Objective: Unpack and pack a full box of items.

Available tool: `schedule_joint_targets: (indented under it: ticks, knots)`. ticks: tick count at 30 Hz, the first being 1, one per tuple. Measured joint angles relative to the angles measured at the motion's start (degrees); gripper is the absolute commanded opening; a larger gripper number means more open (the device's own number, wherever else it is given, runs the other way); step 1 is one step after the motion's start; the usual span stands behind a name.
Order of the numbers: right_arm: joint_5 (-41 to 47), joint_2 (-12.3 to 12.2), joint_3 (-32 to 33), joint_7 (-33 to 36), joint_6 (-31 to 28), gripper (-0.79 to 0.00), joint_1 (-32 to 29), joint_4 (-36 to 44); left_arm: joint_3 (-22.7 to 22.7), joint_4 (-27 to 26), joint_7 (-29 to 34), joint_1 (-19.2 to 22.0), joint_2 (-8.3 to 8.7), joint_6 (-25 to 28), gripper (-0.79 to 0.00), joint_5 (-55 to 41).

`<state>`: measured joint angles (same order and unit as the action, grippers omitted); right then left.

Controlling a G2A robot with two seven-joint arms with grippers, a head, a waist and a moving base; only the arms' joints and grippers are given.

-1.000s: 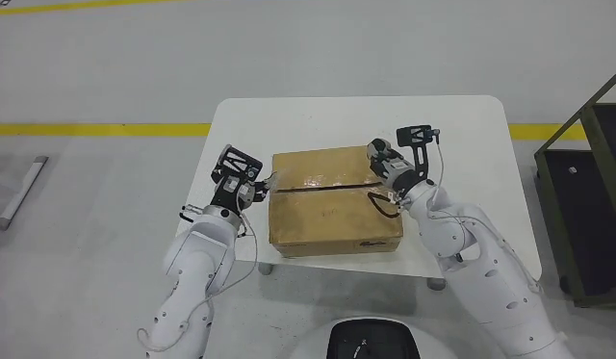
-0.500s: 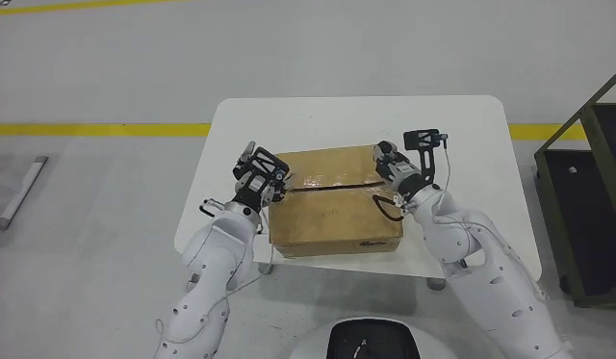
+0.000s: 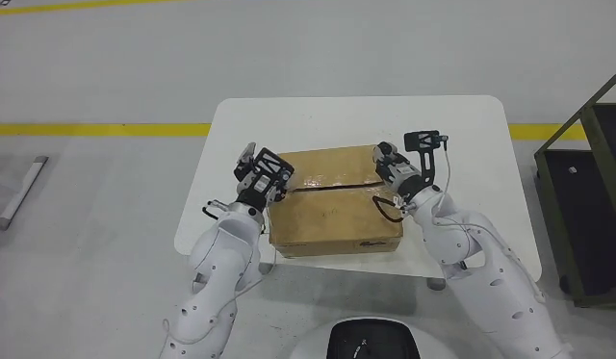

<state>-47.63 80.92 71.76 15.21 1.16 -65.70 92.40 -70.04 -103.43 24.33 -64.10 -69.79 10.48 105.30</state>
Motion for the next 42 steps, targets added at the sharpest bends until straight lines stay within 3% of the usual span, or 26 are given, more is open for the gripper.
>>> schedule_joint_targets:
  ticks: [4,18,42]
  knots:
    - [0.0,-0.1,0.3,-0.3,0.0,-0.782,-0.6,0.3,1.8,1.6,-2.7,0.7,-0.55,-2.8,0.0,-0.1]
    - [-0.4,-1.0,4.9,-2.5,2.2,-0.785,-8.9,7.0,7.6,3.3,-4.8,2.6,-2.01,-2.8,0.0,1.0]
    - [1.6,-2.2,12.4,-7.3,0.6,-0.785,-23.3,15.1,19.7,0.6,-5.8,3.2,-5.25,-1.7,0.0,1.8]
